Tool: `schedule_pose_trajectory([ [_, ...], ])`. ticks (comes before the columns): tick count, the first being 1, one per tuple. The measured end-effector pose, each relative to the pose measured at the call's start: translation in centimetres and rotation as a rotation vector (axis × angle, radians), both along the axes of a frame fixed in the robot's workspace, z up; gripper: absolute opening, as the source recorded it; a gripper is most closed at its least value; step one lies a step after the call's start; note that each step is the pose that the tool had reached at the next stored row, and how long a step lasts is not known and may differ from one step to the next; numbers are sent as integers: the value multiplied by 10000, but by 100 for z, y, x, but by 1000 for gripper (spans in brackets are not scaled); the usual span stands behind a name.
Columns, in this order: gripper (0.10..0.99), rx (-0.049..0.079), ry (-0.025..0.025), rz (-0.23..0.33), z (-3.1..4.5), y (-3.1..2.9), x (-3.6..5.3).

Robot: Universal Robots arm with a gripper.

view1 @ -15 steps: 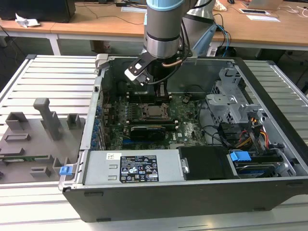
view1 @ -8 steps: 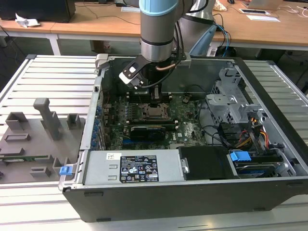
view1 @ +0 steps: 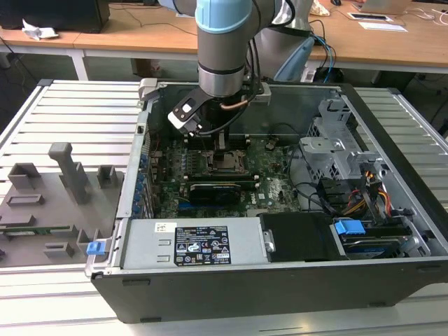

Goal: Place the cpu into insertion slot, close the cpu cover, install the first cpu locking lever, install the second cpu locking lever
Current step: 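Close the cpu cover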

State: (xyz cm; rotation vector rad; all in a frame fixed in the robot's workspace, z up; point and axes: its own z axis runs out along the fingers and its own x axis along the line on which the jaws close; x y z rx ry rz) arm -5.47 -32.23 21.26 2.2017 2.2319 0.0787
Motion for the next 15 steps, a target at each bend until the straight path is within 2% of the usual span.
schedule_pose_trajectory([
  [5, 106, 0, 0, 5, -35, 2, -30],
  [15, 106, -5, 0, 3, -94, 33, -4],
])
